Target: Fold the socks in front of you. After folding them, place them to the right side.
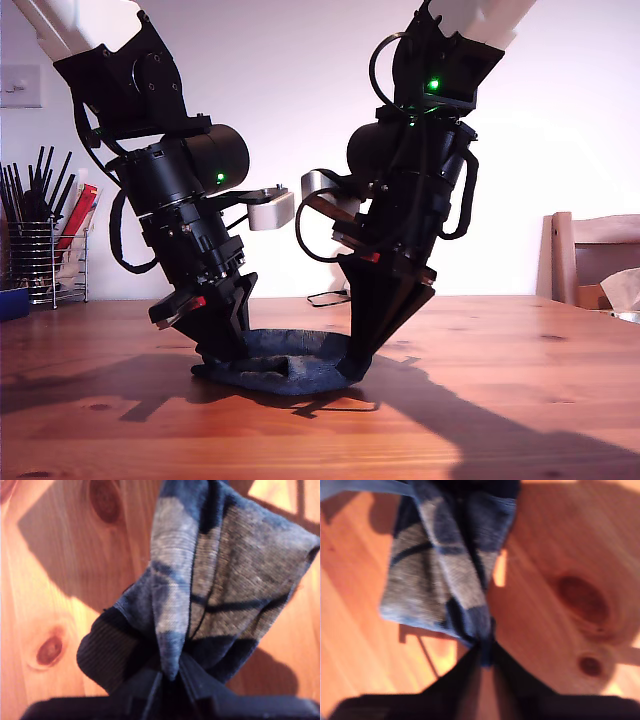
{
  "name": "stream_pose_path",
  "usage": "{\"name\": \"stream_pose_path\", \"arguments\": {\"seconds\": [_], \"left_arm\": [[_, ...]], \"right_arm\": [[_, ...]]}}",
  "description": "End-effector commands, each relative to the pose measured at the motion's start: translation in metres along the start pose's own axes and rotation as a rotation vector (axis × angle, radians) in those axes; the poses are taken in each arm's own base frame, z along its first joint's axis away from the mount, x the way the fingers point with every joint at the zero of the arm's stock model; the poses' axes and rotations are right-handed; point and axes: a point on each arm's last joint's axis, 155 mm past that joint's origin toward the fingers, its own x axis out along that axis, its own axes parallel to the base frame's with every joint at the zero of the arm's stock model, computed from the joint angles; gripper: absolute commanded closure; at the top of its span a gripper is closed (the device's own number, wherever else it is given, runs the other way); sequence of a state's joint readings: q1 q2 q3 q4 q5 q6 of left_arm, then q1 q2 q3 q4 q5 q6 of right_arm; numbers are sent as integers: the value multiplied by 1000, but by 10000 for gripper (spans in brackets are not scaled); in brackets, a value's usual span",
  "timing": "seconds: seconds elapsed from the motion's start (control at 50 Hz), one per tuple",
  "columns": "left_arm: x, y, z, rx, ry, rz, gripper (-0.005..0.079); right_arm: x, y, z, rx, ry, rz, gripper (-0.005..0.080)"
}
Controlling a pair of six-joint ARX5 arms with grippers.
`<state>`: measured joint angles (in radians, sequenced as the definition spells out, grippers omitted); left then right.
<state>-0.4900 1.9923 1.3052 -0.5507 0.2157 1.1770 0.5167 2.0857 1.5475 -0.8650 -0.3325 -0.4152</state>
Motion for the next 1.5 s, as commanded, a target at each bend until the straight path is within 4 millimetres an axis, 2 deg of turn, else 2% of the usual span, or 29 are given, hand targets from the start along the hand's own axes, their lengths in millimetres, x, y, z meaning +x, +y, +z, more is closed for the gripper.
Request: {"name": "stream_pose_path", "arguments": {"seconds": [0.0,0.3,0.52,0.74,0.92,1.12,1.22,1.3,1.48], "left_arm": [[37,-52,-40,-58,99,-175,764],[37,-50,-42,-69,99,-169,764],[36,-52,-46,-120,111,-178,764],[32,-66,-53,-194,159,-226,764],[27,-84,-52,-354,197,-280,764],[24,-105,-34,-575,195,-357,764],[22,-115,-18,-660,171,-408,764],[21,-121,-3,-815,158,-445,764],[20,-125,25,-989,99,-509,764]], "right_arm": [[-5,-1,6,0,-22,-10,622],[-11,-2,7,-5,-27,-32,591],[-31,-2,14,-10,-62,-67,591],[-51,3,18,-17,-92,-81,591],[-57,7,13,-12,-81,-76,591],[-56,9,8,-5,-60,-67,591],[-58,8,5,3,-55,-65,591],[-61,6,4,8,-59,-67,591],[-71,4,6,10,-81,-77,591]]}}
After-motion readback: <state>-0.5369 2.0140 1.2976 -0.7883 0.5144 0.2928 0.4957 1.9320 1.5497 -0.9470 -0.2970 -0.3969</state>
